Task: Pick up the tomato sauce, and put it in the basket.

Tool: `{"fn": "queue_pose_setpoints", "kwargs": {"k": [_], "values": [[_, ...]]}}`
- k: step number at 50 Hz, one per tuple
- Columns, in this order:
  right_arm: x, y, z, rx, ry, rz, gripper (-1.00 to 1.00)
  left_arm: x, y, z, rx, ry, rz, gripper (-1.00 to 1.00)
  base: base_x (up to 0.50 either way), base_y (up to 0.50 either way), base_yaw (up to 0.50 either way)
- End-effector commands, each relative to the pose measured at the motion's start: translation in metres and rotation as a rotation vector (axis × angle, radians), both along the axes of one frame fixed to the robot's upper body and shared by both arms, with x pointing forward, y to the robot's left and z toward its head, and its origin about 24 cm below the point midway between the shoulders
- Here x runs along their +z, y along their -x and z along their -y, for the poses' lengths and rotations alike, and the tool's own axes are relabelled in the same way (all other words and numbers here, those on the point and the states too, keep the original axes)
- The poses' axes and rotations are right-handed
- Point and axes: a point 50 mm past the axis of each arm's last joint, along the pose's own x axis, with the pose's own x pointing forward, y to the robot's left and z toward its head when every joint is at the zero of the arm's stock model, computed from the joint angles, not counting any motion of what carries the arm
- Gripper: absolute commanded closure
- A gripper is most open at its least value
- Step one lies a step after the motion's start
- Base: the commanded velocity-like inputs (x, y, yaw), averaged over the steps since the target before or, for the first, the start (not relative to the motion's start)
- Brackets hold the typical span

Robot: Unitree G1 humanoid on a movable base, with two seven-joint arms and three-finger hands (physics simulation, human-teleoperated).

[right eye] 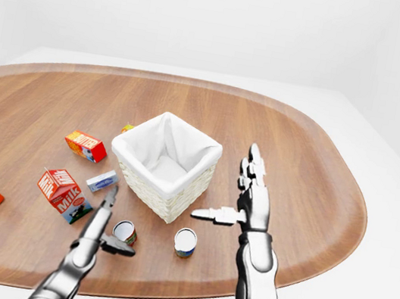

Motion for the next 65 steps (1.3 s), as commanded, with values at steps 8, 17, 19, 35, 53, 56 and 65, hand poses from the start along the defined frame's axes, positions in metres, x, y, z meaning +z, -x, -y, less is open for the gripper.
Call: {"fn": "queue_pose_setpoints", "kwargs": {"k": [8, 17, 19, 35, 53, 56, 65], "values": [[-0.002, 0.0, -0.001, 0.001, 0.0, -0.008, -1.0, -0.007, 0.0, 0.005, -0.008, -0.012, -0.025, -1.0, 0.0, 0.0, 0.0], [0.0, -0.001, 0.0, -0.003, 0.0, 0.001, -1.0, -0.012, 0.001, 0.005, -0.004, -0.015, -0.046, -1.0, 0.0, 0.0, 0.0], [0.0, -0.001, 0.0, -0.001, 0.0, 0.002, -1.0, -0.014, 0.003, 0.005, -0.001, -0.017, -0.054, -1.0, 0.0, 0.0, 0.0], [-0.001, 0.0, 0.0, -0.001, 0.001, -0.006, -1.0, -0.022, 0.007, 0.005, 0.017, -0.017, -0.09, -1.0, 0.0, 0.0, 0.0], [-0.001, 0.0, 0.0, -0.001, 0.0, -0.002, -1.0, -0.019, 0.007, 0.005, 0.011, -0.007, -0.077, 1.0, 0.0, 0.0, 0.0], [-0.001, 0.0, 0.0, -0.001, 0.001, -0.003, -1.0, -0.019, 0.007, 0.004, 0.013, -0.01, -0.08, 1.0, 0.0, 0.0, 0.0], [-0.002, 0.0, 0.0, -0.001, 0.001, -0.007, -1.0, -0.017, 0.006, 0.005, 0.004, -0.009, -0.067, 1.0, 0.0, 0.0, 0.0]]}}
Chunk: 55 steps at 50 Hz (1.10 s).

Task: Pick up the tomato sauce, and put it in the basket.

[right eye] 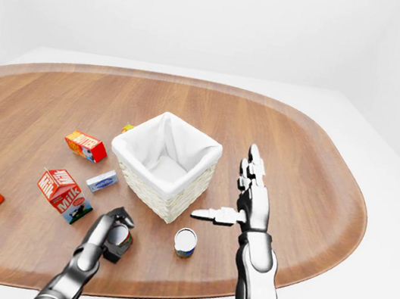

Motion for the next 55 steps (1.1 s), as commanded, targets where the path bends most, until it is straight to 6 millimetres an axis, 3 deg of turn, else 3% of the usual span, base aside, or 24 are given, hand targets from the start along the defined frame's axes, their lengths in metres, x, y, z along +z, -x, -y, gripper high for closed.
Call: {"fn": "queue_pose_setpoints", "kwargs": {"k": [1, 8, 33, 55], "values": [[-0.001, 0.0, 0.0, -0.001, 0.0, -0.003, -1.0, 0.004, -0.001, 0.0, -0.002, -0.008, 0.023, 1.0, 0.0, 0.0, 0.0], [0.0, -0.001, 0.0, -0.002, -0.001, 0.0, -1.0, 0.014, -0.002, 0.002, -0.018, 0.007, 0.067, 1.0, 0.0, 0.0, 0.0], [0.001, -0.001, 0.001, -0.004, -0.001, 0.004, -1.0, 0.089, 0.005, 0.003, -0.075, 0.01, 0.259, 1.0, 0.0, 0.0, 0.0], [-0.001, -0.002, 0.001, -0.005, -0.001, -0.003, -1.0, 0.123, 0.013, 0.01, -0.141, 0.003, 0.372, 1.0, 0.0, 0.0, 0.0]]}}
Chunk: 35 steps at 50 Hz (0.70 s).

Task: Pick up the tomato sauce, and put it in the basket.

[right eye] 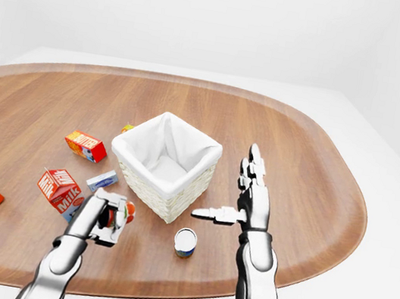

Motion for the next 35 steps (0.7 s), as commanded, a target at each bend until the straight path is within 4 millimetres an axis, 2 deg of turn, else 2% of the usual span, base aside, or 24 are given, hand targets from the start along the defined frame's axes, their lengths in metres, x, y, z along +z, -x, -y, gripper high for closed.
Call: {"fn": "queue_pose_setpoints", "kwargs": {"k": [1, 25, 35], "values": [[-0.001, 0.0, 0.0, 0.0, 0.0, -0.003, -1.0, 0.022, 0.004, 0.004, -0.028, -0.012, 0.082, 1.0, 0.0, 0.0, 0.0], [-0.001, 0.0, 0.0, 0.0, 0.001, -0.006, -1.0, 0.048, 0.008, 0.008, -0.072, -0.024, 0.169, 1.0, 0.0, 0.0, 0.0], [-0.002, -0.001, 0.0, -0.001, 0.002, -0.008, -1.0, 0.068, 0.009, 0.012, -0.11, -0.047, 0.24, 1.0, 0.0, 0.0, 0.0]]}}
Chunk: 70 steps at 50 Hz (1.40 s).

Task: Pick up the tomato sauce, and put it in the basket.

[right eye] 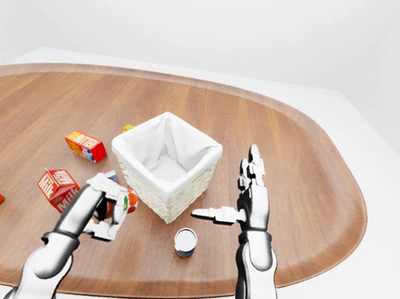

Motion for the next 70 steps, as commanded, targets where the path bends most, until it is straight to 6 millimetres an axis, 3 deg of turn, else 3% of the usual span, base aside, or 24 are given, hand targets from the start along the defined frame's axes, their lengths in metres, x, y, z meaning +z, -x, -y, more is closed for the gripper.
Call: {"fn": "queue_pose_setpoints", "kwargs": {"k": [1, 19, 29, 40, 70], "values": [[0.0, 0.0, 0.0, 0.0, 0.001, 0.001, -1.0, 0.021, 0.001, 0.004, -0.025, -0.022, 0.082, 1.0, 0.0, 0.0, 0.0], [-0.001, 0.0, 0.0, 0.0, 0.002, -0.005, -1.0, 0.051, -0.001, 0.006, -0.071, -0.079, 0.186, 1.0, 0.0, 0.0, 0.0], [-0.001, -0.001, 0.0, -0.002, 0.001, -0.004, -1.0, 0.054, -0.011, 0.005, -0.073, -0.085, 0.2, 1.0, 0.0, 0.0, 0.0], [-0.002, -0.001, 0.0, -0.002, 0.002, -0.01, -1.0, 0.072, -0.019, 0.011, -0.113, -0.136, 0.259, 1.0, 0.0, 0.0, 0.0], [-0.002, -0.004, 0.001, -0.008, 0.002, -0.012, -1.0, 0.087, -0.096, 0.006, -0.151, -0.18, 0.225, 1.0, 0.0, 0.0, 0.0]]}}
